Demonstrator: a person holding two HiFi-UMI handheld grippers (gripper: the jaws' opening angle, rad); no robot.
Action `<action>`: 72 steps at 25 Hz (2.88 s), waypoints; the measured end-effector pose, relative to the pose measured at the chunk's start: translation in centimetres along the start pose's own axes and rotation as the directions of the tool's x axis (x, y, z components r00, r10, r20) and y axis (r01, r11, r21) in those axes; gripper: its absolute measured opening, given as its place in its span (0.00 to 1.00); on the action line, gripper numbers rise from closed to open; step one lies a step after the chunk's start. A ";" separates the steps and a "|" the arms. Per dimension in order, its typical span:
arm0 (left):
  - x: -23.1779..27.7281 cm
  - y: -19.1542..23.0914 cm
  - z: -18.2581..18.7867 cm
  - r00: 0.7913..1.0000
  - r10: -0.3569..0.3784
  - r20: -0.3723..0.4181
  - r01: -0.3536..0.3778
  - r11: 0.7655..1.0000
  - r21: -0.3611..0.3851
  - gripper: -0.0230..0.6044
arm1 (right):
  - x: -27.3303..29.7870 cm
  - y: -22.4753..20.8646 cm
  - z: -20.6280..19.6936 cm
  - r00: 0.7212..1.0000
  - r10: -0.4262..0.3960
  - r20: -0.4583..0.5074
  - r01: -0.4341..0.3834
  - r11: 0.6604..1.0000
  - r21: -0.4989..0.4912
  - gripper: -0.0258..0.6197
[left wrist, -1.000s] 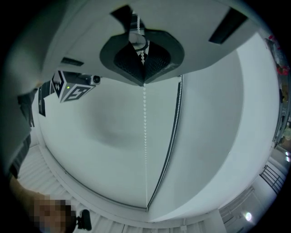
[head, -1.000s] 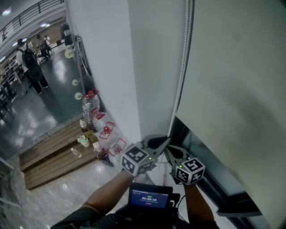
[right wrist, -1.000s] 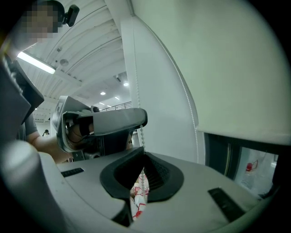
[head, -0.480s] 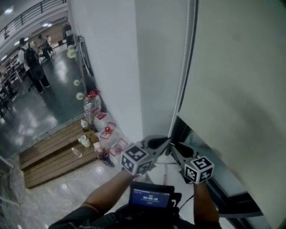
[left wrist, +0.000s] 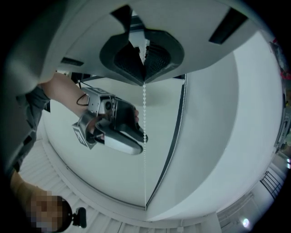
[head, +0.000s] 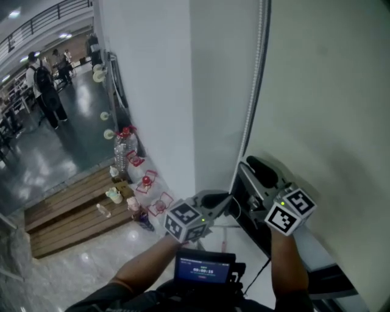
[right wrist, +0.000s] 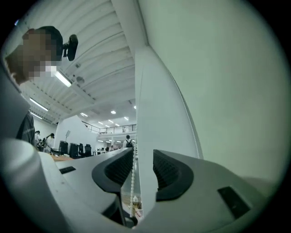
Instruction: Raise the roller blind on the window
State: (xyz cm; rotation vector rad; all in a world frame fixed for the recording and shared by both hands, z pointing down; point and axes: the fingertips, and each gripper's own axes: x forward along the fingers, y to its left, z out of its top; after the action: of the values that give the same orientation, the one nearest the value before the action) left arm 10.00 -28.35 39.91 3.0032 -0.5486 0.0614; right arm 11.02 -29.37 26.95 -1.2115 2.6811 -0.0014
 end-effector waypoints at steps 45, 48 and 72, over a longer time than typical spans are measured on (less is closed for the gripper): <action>-0.2 0.9 -3.5 0.993 0.074 -0.094 -0.076 0.997 -0.020 0.04 | 0.9 0.5 -0.7 0.999 -0.014 0.046 0.018 0.997 -0.081 0.05; -1.4 1.3 -3.5 0.990 0.083 -0.115 -0.087 0.996 -0.031 0.12 | 0.7 0.4 -0.9 1.000 -0.022 0.020 0.024 0.994 -0.107 0.05; 1.1 1.7 22.2 0.977 0.111 0.181 -0.136 0.982 0.134 0.17 | 1.7 -0.2 -1.5 1.000 -0.016 -0.018 0.013 0.994 -0.111 0.05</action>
State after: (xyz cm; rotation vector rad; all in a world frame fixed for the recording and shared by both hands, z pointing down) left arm 10.95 -32.38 17.99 3.1315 -0.7808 -0.1606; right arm 9.78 -30.85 28.09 -1.2687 2.7207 0.1368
